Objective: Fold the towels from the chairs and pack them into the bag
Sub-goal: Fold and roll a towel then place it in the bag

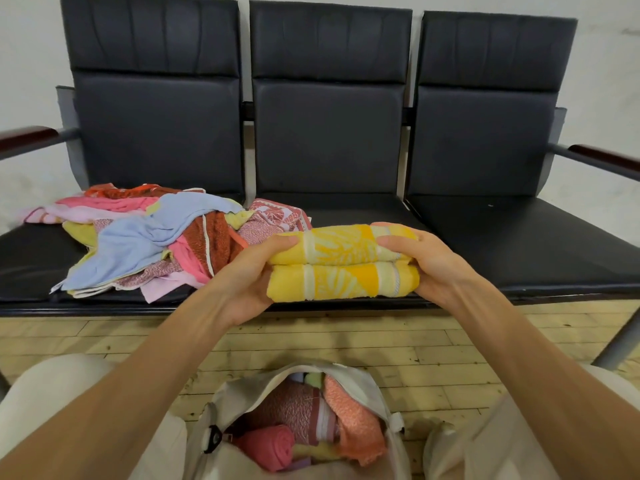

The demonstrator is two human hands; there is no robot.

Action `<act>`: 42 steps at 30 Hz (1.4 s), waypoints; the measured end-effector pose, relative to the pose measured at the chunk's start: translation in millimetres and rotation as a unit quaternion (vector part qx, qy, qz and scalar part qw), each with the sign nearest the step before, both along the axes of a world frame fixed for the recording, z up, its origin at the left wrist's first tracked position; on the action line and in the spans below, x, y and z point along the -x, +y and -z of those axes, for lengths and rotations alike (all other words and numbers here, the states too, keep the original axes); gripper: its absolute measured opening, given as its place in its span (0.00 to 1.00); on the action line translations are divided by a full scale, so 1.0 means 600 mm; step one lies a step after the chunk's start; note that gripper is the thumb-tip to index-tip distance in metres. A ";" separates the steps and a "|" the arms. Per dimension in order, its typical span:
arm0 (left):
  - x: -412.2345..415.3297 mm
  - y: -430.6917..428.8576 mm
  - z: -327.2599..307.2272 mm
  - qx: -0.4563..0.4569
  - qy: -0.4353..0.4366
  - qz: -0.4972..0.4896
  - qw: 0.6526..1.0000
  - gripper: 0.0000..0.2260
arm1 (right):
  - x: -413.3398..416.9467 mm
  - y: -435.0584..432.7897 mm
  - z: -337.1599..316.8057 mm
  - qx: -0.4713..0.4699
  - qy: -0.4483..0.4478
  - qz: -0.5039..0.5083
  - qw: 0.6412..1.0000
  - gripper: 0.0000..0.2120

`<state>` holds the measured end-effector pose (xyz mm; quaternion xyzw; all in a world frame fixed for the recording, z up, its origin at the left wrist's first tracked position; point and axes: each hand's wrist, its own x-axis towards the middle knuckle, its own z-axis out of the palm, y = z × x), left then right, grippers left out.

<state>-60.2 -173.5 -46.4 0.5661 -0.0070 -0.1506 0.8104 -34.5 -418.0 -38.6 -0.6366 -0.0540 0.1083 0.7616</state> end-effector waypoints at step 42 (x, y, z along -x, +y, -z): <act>-0.002 0.032 0.005 -0.575 -0.136 0.240 0.770 0.34 | 0.014 0.100 0.031 0.641 -0.308 -0.201 0.674 0.15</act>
